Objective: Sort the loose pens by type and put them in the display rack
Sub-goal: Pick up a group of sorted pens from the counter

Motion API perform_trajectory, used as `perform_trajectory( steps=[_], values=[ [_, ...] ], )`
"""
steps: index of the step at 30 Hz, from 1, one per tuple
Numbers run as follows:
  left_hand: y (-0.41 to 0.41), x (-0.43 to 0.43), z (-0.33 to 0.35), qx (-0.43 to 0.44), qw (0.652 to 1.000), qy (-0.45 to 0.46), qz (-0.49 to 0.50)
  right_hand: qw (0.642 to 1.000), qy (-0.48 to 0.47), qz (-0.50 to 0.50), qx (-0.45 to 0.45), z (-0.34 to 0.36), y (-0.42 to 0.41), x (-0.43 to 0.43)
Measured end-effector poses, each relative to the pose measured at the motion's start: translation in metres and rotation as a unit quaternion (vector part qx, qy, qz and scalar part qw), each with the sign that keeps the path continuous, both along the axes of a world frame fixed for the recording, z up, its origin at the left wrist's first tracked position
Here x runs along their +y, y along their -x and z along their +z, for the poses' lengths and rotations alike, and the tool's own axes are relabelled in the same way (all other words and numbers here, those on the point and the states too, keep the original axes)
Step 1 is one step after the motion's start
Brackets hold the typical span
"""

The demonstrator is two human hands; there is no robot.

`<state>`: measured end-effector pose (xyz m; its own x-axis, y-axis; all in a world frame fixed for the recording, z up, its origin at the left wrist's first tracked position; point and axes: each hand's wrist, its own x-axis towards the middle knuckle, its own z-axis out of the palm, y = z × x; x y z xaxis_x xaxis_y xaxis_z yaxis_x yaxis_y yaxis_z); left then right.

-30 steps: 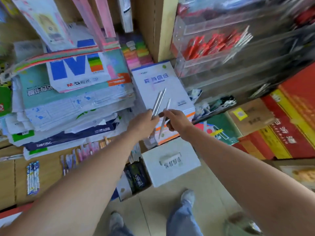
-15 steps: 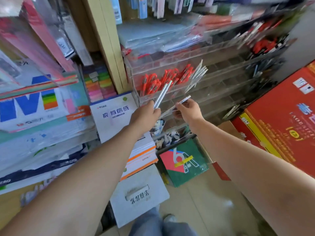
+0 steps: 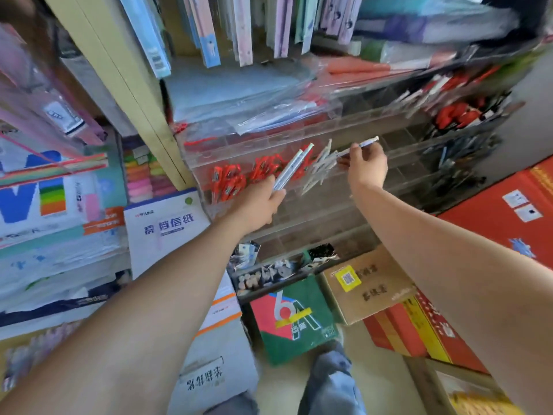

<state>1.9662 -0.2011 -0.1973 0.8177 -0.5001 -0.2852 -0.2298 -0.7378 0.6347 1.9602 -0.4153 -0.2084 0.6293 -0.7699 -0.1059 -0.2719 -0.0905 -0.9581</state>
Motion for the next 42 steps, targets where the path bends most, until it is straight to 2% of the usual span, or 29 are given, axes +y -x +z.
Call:
perform_trajectory(
  steps=[3, 8, 10, 12, 15, 17, 20, 23, 26, 32, 35, 38, 42],
  values=[
    [-0.001, -0.021, -0.003, 0.014, 0.999, 0.010, 0.044, 0.999, 0.024, 0.034, 0.029, -0.008, -0.016, -0.023],
    [0.003, -0.056, -0.005, 0.065, 0.993, 0.010, 0.098, 0.975, 0.065, 0.176, 0.123, -0.015, -0.024, -0.042],
    [0.004, -0.067, -0.005, 0.080, 0.991, 0.009, 0.106, 0.967, 0.018, 0.211, 0.144, -0.018, -0.027, -0.048],
    [0.004, -0.078, -0.004, 0.086, 0.990, 0.011, 0.108, 0.964, -0.016, 0.225, 0.140, -0.024, -0.033, -0.057],
    [0.004, -0.094, 0.000, 0.101, 0.988, 0.009, 0.117, 0.968, -0.011, 0.228, 0.109, -0.020, -0.036, -0.069],
    [0.004, -0.106, 0.002, 0.105, 0.988, 0.008, 0.113, 0.962, -0.052, 0.254, 0.086, -0.003, -0.029, -0.073],
    [0.001, -0.126, 0.003, 0.099, 0.989, 0.016, 0.110, 0.910, -0.176, 0.366, 0.084, 0.008, -0.022, -0.080],
    [-0.004, -0.146, 0.004, 0.097, 0.991, 0.003, 0.090, 0.858, -0.285, 0.417, 0.092, 0.009, -0.019, -0.090],
    [-0.009, -0.162, 0.001, 0.122, 0.989, 0.001, 0.079, 0.844, -0.306, 0.431, 0.086, 0.005, -0.022, -0.103],
    [-0.016, -0.186, 0.009, 0.088, 0.993, -0.054, 0.054, 0.877, -0.275, 0.381, 0.095, 0.003, -0.030, -0.122],
    [-0.022, -0.187, 0.010, 0.022, 0.993, -0.084, 0.077, 0.894, -0.255, 0.358, 0.081, 0.008, -0.039, -0.132],
    [-0.025, -0.182, 0.012, -0.039, 0.988, -0.122, 0.089, 0.929, -0.205, 0.301, 0.070, 0.011, -0.049, -0.148],
    [-0.023, -0.180, 0.009, -0.011, 0.986, -0.149, 0.073, 0.959, -0.144, 0.238, 0.060, 0.004, -0.056, -0.155]
  ],
)
